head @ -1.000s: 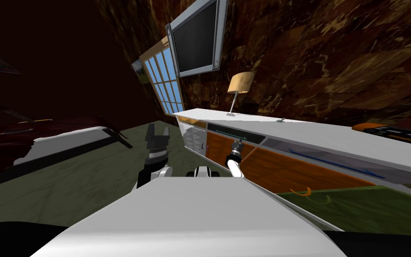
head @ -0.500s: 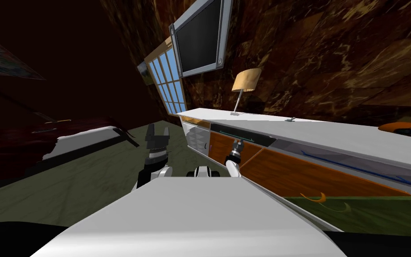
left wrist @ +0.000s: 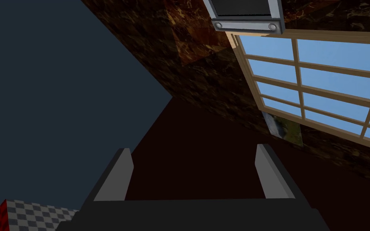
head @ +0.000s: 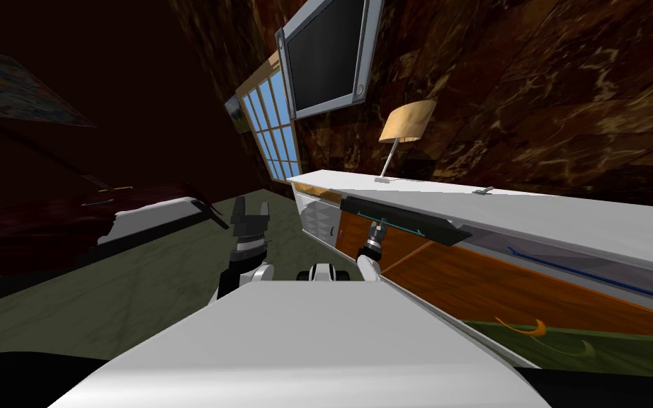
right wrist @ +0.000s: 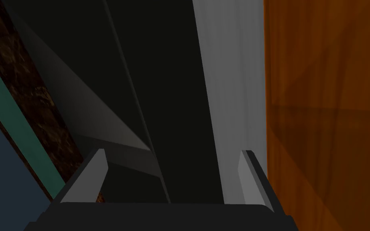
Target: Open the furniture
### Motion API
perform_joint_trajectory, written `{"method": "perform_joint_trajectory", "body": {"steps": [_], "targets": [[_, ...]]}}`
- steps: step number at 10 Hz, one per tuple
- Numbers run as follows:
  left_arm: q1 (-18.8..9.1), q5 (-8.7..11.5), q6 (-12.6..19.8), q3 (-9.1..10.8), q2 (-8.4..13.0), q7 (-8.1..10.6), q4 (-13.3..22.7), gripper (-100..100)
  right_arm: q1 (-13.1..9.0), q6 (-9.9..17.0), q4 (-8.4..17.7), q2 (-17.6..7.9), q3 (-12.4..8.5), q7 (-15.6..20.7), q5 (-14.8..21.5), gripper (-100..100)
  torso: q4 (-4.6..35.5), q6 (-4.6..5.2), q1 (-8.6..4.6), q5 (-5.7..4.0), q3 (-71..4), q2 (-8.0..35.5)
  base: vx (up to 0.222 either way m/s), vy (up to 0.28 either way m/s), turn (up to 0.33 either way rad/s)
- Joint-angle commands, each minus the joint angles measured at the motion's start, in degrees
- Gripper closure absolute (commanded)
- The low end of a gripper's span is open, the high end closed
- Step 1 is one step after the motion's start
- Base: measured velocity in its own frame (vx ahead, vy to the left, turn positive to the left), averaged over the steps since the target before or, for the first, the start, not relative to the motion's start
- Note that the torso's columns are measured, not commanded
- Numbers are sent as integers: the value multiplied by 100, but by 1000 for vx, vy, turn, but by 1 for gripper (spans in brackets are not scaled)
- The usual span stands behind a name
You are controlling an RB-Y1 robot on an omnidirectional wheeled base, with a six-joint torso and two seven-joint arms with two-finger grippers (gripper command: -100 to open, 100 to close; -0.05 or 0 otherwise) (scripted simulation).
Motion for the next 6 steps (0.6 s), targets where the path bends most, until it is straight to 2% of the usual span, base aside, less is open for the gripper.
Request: {"method": "perform_joint_trajectory", "body": {"steps": [1,2,3,4,5,6], "targets": [[0,0,0,0,0,0,0,0,-88,-162,-77,-19,-86,98,-125,-100,-4,19,-7,-5,1,0,5,-24,-64],[1,0,0,0,0,0,0,0,-128,-235,-112,-27,-119,137,-177,-100,7,41,-29,-3,2,7,26,-31,-41],[1,0,0,0,0,0,0,0,-42,-198,-63,3,-66,116,-149,-100,21,45,-38,3,6,15,4,-6,-10],[0,0,0,0,0,0,0,0,-188,-344,-166,-38,-169,194,-255,100,10,44,-43,-5,4,6,12,-13,-38],[0,0,0,0,0,0,0,0,-48,-89,-41,-12,-53,60,-73,100,-9,41,-54,-20,-3,-11,2,6,67],[0,0,0,0,0,0,0,0,-8,-17,-6,-4,-19,22,-21,100,-13,41,-43,-24,2,-3,-19,23,58]]}}
